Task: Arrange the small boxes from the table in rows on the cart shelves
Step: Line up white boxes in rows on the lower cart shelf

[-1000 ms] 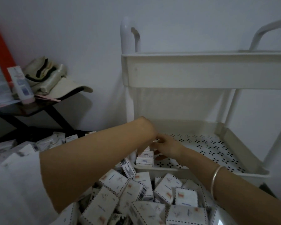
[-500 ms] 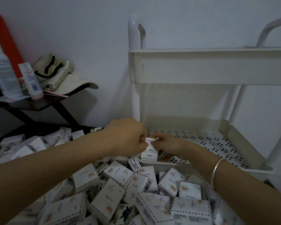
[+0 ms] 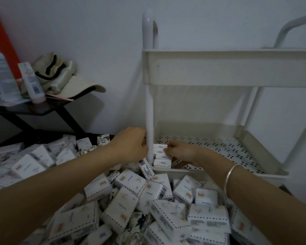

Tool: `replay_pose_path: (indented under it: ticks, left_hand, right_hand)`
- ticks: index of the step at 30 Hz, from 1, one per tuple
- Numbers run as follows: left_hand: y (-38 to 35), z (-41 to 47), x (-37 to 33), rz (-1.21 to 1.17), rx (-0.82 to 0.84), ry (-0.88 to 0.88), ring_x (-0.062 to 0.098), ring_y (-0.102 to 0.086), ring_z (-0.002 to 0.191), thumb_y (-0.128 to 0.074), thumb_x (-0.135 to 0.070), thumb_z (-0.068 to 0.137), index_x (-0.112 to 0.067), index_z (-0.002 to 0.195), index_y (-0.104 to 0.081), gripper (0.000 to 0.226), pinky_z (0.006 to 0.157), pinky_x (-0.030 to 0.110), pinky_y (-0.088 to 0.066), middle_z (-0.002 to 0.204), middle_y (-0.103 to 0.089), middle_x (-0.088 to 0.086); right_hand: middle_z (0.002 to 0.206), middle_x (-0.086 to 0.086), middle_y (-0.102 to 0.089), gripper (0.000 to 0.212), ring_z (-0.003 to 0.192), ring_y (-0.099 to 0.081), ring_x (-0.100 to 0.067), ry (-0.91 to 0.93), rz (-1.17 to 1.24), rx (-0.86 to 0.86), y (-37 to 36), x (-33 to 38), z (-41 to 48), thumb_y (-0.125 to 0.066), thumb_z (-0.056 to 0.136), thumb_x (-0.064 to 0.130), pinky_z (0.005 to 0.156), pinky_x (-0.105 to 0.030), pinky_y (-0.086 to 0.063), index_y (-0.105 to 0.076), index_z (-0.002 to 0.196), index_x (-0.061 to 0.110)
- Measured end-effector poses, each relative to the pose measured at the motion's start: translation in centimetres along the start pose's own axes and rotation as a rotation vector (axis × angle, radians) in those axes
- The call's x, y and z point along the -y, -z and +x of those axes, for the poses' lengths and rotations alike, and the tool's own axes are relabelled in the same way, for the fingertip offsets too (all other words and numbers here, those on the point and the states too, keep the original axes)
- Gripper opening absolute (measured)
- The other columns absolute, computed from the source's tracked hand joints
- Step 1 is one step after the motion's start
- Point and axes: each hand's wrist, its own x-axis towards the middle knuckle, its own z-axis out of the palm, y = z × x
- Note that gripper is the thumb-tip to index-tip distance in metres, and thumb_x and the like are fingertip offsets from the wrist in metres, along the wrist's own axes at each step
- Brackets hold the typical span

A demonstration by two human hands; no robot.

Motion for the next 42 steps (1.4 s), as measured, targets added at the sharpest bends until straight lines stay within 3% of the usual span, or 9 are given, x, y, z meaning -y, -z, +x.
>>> replay_pose_path:
  ticks: [3, 5, 9, 12, 17, 24, 30, 34, 42]
  left_hand:
    - [1.0, -1.3, -0.5, 0.295, -0.071, 0.012, 0.023, -0.062, 0.085, -0.048, -0.025, 0.091, -0.014, 0.119, -0.052, 0.03, 0.066, 0.03, -0.046, 0.097, -0.065, 0.004]
    - [1.8, -2.5, -1.0, 0.448, -0.199, -0.006, 0.026, -0.06, 0.094, -0.048, -0.03, 0.093, -0.017, 0.134, -0.039, 0.043, 0.065, 0.03, -0.037, 0.103, -0.063, 0.003]
    - [2.7, -5.0, -3.1, 0.288, -0.313, -0.132, 0.02, -0.062, 0.098, -0.049, -0.031, 0.093, -0.026, 0.126, -0.053, 0.033, 0.076, 0.033, -0.05, 0.108, -0.066, -0.006]
    - [2.0, -6.2, -4.7, 0.082, -0.199, -0.254, 0.007, -0.063, 0.093, -0.052, -0.028, 0.092, -0.031, 0.112, -0.064, 0.024, 0.083, 0.034, -0.053, 0.1, -0.067, -0.016]
    - [-0.2, -7.1, -7.0, -0.198, 0.096, -0.453, -0.007, -0.06, 0.095, -0.059, -0.026, 0.093, -0.03, 0.107, -0.069, 0.018, 0.084, 0.009, -0.045, 0.101, -0.069, -0.019]
    - [-3.4, -5.2, -9.5, -0.204, 0.457, -0.478, -0.001, -0.061, 0.103, -0.069, -0.037, 0.087, -0.026, 0.121, -0.06, 0.037, 0.087, 0.012, -0.048, 0.116, -0.065, -0.012]
    - [-3.5, -5.4, -9.8, -0.165, 0.395, -0.478, -0.006, -0.056, 0.096, -0.08, -0.046, 0.072, -0.033, 0.12, -0.063, 0.053, 0.086, 0.017, -0.048, 0.107, -0.063, -0.018]
    - [-3.8, -5.8, -10.0, -0.189, 0.36, -0.505, -0.005, -0.052, 0.1, -0.082, -0.047, 0.069, -0.042, 0.113, -0.059, 0.05, 0.093, 0.026, -0.048, 0.109, -0.056, -0.02]
    - [-4.0, -7.0, -9.8, -0.287, 0.285, -0.483, -0.005, -0.055, 0.089, -0.083, -0.04, 0.07, -0.038, 0.11, -0.051, 0.052, 0.074, 0.013, -0.047, 0.102, -0.059, -0.021]
  right_hand:
    - [0.116, -0.011, -0.063, 0.025, 0.09, -0.063, -0.019, 0.003, 0.012, -0.006, -0.1, 0.0, -0.7, -0.042, 0.102, 0.028, 0.085, -0.041, -0.057, -0.05, 0.123, 0.019]
    - [0.131, -0.01, -0.056, 0.042, 0.092, -0.063, -0.019, -0.001, 0.048, -0.032, 0.1, -0.1, -1.4, -0.044, 0.102, 0.033, 0.073, -0.033, -0.058, -0.037, 0.142, 0.023]
    - [0.152, -0.01, -0.034, 0.062, 0.112, -0.06, -0.024, -0.008, 0.094, -0.136, 0.7, -0.2, -2.6, -0.045, 0.101, 0.036, 0.083, -0.037, -0.058, -0.017, 0.154, 0.02]
    - [0.152, -0.011, -0.035, 0.059, 0.124, -0.051, -0.028, 0.032, 0.019, -0.187, 1.2, -0.2, -3.9, -0.045, 0.101, 0.03, 0.093, -0.041, -0.054, -0.017, 0.153, 0.019]
    - [0.145, -0.006, -0.046, 0.051, 0.123, -0.051, -0.022, 0.154, -0.212, -0.198, 2.0, -0.7, -8.2, -0.046, 0.101, 0.024, 0.102, -0.04, -0.047, -0.028, 0.149, 0.019]
    - [0.101, 0.01, -0.063, 0.018, 0.091, -0.059, -0.008, 0.232, -0.445, -0.454, 3.4, -3.4, -15.5, -0.051, 0.097, 0.014, 0.082, -0.025, -0.048, -0.061, 0.107, 0.025]
    - [0.096, 0.013, -0.066, 0.019, 0.091, -0.062, -0.005, 0.134, -0.56, -0.299, 4.5, -6.6, -20.9, -0.051, 0.098, 0.014, 0.082, -0.024, -0.051, -0.062, 0.107, 0.027]
    - [0.099, 0.019, -0.06, 0.015, 0.088, -0.056, 0.001, 0.118, -0.645, -0.302, 4.3, -8.2, -22.7, -0.055, 0.095, 0.035, 0.078, -0.017, -0.047, -0.059, 0.11, 0.033]
    - [0.108, 0.019, -0.052, 0.059, 0.087, -0.051, 0.006, 0.137, -0.603, -0.238, 2.4, -8.9, -23.1, -0.069, 0.081, 0.051, 0.073, -0.011, -0.042, -0.044, 0.133, 0.036]
